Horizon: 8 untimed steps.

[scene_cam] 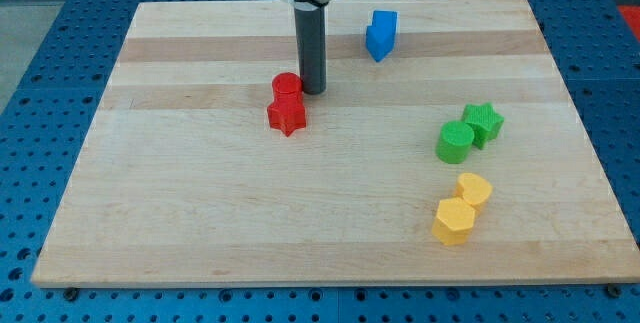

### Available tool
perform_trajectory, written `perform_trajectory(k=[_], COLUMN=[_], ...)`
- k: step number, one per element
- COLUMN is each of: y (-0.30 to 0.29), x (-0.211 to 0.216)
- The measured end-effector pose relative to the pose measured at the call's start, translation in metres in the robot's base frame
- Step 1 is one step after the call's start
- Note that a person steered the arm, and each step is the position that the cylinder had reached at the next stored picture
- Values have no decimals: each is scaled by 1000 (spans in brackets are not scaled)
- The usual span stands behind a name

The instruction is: Move the red blocks towards the center left

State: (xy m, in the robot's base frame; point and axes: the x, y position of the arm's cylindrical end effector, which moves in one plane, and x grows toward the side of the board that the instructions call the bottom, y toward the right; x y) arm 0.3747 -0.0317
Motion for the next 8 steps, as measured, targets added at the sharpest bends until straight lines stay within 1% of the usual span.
perform_trajectory(k=[1, 2, 3, 5, 6, 8], y=[-1, 27, 34, 10, -3, -5], x=[0, 1, 19, 49, 54, 54])
